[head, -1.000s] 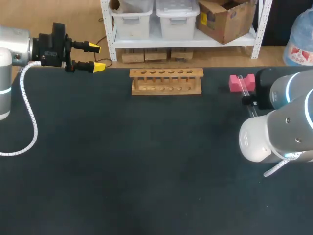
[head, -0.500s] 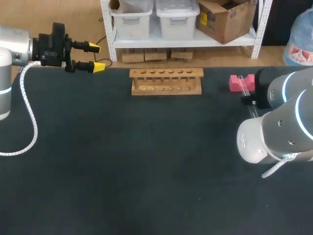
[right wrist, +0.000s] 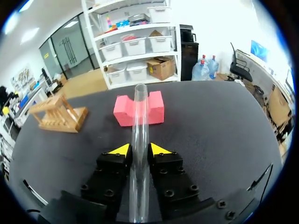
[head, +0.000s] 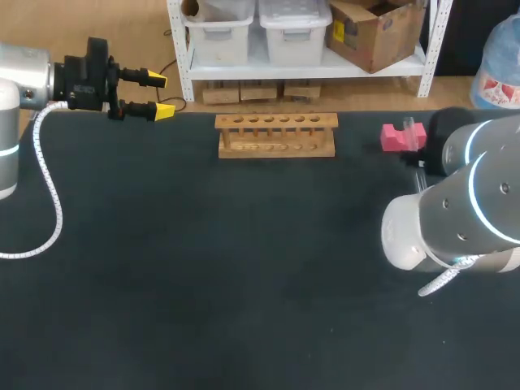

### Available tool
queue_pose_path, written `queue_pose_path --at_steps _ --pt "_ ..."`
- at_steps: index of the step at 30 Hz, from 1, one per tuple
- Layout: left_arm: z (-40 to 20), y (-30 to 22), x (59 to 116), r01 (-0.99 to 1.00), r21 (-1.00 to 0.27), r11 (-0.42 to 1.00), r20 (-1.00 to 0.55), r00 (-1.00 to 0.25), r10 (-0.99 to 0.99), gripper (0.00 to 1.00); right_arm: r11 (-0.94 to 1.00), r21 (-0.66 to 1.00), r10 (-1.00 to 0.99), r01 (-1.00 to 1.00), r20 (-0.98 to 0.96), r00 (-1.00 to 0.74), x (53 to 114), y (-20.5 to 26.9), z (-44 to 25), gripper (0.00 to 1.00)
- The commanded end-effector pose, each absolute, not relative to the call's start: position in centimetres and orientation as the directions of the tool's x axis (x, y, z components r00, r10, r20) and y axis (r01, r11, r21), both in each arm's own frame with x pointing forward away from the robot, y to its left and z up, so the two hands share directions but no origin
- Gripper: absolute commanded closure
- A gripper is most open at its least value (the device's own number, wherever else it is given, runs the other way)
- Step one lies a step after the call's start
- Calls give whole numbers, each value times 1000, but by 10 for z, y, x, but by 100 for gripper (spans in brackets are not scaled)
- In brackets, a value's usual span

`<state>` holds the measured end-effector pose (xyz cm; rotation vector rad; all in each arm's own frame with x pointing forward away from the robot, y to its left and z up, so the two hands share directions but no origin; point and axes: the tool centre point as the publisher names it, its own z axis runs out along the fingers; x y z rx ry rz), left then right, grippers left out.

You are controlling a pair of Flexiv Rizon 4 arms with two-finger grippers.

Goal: Grasp the test tube, adjust it, and insert it.

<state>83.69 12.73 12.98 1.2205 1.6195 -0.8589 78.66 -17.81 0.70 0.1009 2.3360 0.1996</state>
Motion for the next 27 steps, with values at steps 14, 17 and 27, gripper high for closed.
queue_pose_path --at_steps 14,17,27 --pt "129 127 835 962 -5 273 -938 -100 332 0 988 104 155 116 -755 -637 761 -159 66 100" --pt "129 127 835 962 -5 273 -938 -100 332 0 991 76 129 112 -773 -621 758 -149 75 100" --pt "129 127 835 962 -5 273 -938 -100 332 0 990 -21 64 142 -823 -565 747 -112 101 100"
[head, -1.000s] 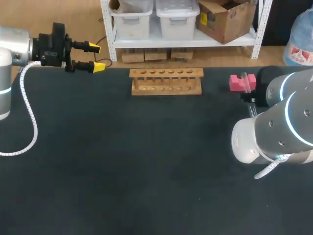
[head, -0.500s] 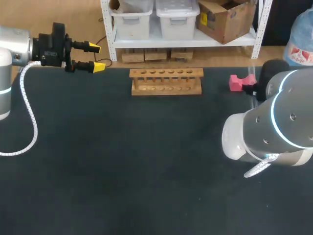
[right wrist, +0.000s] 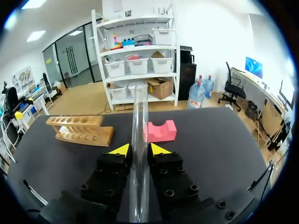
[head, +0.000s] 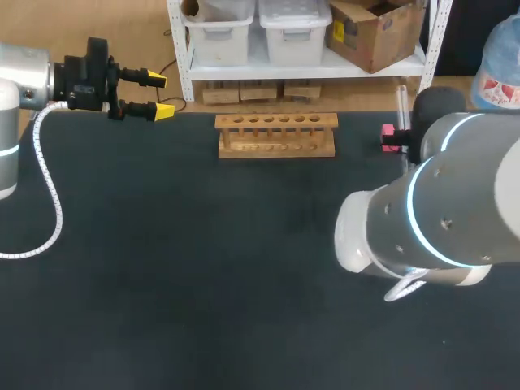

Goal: Grasp the test tube, adjust it, and insert it.

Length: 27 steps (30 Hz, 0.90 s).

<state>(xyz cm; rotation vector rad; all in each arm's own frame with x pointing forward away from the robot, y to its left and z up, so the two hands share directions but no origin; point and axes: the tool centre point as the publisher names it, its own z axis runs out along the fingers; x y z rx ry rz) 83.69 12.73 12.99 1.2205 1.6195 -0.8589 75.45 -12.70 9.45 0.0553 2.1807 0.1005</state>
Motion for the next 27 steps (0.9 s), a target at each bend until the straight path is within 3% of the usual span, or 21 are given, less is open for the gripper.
queue_pose_path --at_steps 1,12,27 --pt "129 127 835 962 -5 273 -938 -100 332 0 990 -26 59 142 -825 -562 746 -108 102 100" --pt "129 127 835 962 -5 273 -938 -100 332 0 989 -95 -15 116 -832 -555 738 -62 103 100" --pt "129 127 835 962 -5 273 -938 -100 332 0 996 -25 30 83 -805 -593 754 2 87 100"
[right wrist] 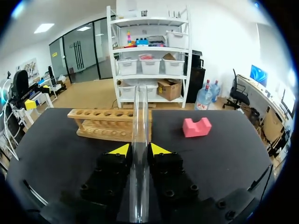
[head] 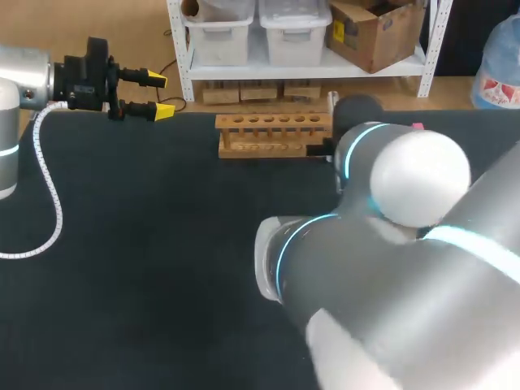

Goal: Grasp the test tube, adjust it, and insert it.

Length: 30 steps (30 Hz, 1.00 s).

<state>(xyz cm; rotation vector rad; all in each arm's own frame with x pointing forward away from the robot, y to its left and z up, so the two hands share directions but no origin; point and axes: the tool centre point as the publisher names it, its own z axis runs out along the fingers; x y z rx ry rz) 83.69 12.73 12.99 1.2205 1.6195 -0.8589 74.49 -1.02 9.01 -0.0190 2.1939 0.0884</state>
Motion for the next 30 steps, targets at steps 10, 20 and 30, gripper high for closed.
queue_pose_path --at_steps 10,20,30 --pt "129 127 835 962 -5 273 -938 -100 332 0 999 20 40 39 -792 -609 760 15 84 100" --pt "129 127 835 962 -5 273 -938 -100 332 0 999 20 41 39 -769 -637 760 16 84 100" --pt "129 127 835 962 -5 273 -938 -100 332 0 999 34 47 32 -759 -650 766 26 79 100"
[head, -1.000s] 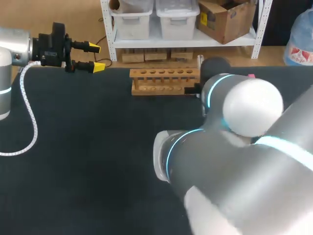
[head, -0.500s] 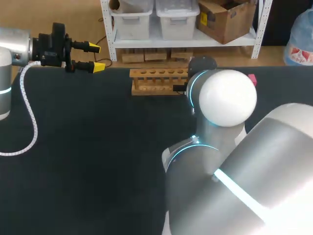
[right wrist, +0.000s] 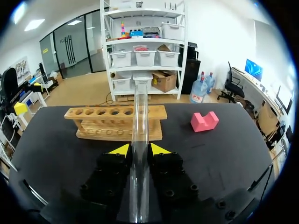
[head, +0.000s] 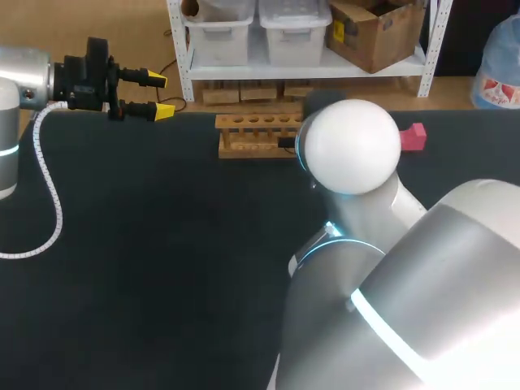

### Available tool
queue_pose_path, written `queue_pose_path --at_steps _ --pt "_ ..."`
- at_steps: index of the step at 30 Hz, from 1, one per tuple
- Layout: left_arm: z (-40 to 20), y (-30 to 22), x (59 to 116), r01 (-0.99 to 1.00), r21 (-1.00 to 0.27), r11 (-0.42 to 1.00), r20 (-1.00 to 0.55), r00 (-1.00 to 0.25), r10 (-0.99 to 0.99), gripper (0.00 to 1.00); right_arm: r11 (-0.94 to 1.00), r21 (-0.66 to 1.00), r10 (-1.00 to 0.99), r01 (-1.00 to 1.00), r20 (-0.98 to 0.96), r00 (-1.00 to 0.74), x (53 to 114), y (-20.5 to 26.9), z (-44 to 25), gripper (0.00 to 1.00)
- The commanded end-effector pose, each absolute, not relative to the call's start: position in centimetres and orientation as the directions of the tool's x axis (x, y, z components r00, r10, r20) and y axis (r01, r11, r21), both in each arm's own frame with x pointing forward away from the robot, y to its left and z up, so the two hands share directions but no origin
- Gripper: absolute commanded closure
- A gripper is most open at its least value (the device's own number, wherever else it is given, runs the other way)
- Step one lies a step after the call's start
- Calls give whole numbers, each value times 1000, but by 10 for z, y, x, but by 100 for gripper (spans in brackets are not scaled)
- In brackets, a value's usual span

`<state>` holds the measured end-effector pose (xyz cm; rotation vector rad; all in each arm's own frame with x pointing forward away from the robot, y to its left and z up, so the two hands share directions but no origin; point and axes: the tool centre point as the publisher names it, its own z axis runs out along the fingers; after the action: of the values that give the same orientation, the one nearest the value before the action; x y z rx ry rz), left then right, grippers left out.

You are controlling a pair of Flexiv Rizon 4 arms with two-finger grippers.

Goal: Grasp the test tube, adjust it, and insert it.

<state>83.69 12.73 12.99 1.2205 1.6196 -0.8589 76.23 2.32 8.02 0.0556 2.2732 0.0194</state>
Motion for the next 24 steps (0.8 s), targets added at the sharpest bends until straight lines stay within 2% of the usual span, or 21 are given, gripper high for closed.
queue_pose_path --at_steps 1,24 --pt "129 127 835 962 -5 273 -938 -100 332 0 999 35 46 30 -758 -650 766 27 78 100" --pt "129 127 835 962 -5 273 -938 -100 332 0 999 44 41 12 -741 -670 799 38 63 100"
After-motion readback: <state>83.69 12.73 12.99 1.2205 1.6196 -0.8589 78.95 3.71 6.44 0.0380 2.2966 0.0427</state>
